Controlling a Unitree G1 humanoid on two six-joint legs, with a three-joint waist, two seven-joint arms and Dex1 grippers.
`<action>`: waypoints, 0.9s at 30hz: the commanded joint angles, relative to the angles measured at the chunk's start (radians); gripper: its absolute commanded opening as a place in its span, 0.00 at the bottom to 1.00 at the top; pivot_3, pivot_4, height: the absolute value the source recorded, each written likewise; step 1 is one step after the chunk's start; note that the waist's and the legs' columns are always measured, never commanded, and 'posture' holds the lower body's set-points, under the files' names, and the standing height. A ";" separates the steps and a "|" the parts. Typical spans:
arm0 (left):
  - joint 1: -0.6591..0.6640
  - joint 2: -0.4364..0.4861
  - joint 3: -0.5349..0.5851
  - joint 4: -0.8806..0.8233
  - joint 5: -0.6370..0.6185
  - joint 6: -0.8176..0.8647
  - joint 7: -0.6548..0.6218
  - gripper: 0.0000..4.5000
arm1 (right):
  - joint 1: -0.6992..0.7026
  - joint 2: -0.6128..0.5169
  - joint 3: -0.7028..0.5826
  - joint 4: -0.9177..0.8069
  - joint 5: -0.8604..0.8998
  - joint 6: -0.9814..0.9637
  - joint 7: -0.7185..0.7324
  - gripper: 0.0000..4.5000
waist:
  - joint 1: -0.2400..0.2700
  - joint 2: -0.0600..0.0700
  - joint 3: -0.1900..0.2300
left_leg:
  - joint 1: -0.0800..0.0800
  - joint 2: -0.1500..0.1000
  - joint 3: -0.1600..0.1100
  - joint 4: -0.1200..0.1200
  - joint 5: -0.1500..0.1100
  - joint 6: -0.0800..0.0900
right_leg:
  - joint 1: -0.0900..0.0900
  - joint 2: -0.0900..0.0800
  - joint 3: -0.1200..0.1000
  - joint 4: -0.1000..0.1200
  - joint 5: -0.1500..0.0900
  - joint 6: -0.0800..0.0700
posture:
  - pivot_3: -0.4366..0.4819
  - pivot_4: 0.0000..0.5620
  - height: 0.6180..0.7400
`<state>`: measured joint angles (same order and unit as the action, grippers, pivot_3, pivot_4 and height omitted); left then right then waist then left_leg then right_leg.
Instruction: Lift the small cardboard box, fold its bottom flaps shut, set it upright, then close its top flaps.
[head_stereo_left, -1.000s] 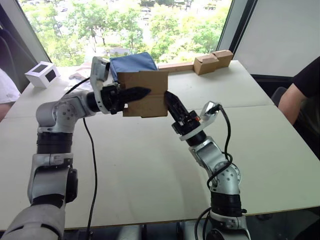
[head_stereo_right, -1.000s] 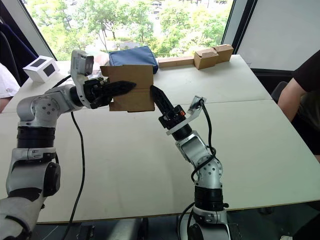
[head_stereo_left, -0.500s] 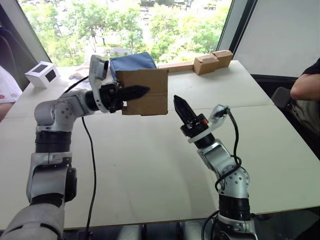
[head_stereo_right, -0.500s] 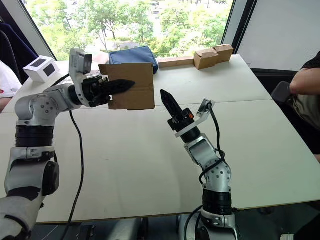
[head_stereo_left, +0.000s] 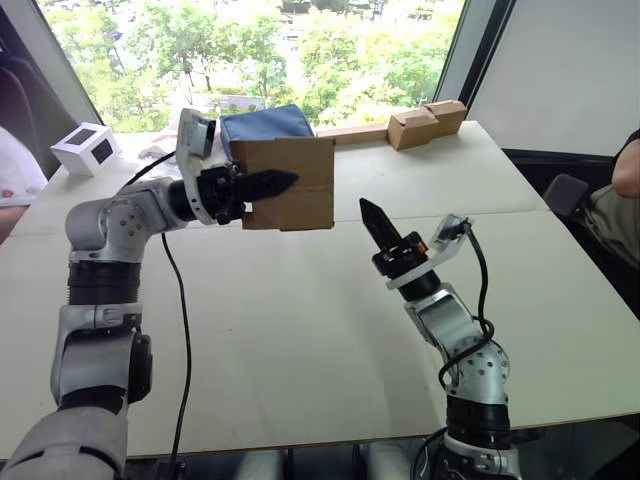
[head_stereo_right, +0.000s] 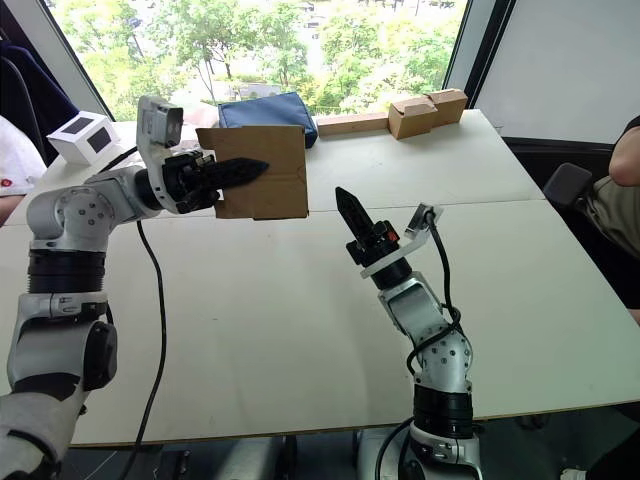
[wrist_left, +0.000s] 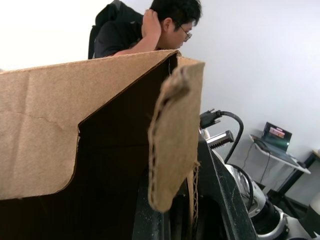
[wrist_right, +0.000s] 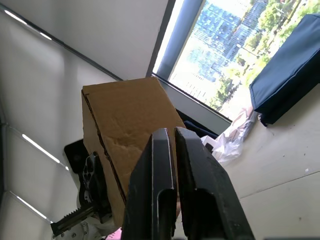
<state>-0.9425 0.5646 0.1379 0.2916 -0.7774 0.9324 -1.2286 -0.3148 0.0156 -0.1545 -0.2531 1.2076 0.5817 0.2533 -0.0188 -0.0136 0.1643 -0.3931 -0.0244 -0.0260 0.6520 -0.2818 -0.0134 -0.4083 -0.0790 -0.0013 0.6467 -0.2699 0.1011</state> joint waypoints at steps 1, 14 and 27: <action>-0.022 0.004 0.025 -0.026 -0.025 0.000 -0.001 0.00 | -0.024 -0.012 0.062 -0.060 -0.052 0.001 0.039 0.02 | 0.000 0.000 0.000 | 0.000 0.000 0.000 0.000 0.000 0.000 | 0.000 0.000 0.000 0.000 0.000 0.000 | 0.48 0.27 0.98; -0.045 0.050 -0.070 -0.044 0.042 0.015 -0.037 0.00 | 0.027 -0.133 0.048 -0.111 -0.120 0.027 0.081 0.02 | 0.003 0.000 0.000 | 0.000 0.000 0.000 0.000 0.000 0.000 | 0.000 0.000 0.000 0.000 0.000 0.000 | 0.48 0.27 0.98; -0.299 0.231 -0.762 -0.086 0.620 -0.175 -0.297 0.00 | 0.280 -0.990 0.088 -0.332 -0.600 0.049 0.409 0.02 | 0.003 0.000 0.002 | 0.000 -0.001 0.001 0.001 -0.003 0.005 | 0.003 0.004 0.001 -0.007 -0.003 0.004 | 0.48 0.27 0.98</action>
<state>-1.2288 0.7816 -0.5722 0.2300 -0.2233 0.8086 -1.4851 -0.0484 -0.9637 -0.0813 -0.5289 0.6530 0.6537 0.6377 -0.0163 -0.0140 0.1666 -0.3924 -0.0239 -0.0253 0.6525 -0.2850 -0.0078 -0.4051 -0.0746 -0.0006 0.6403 -0.2742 0.1040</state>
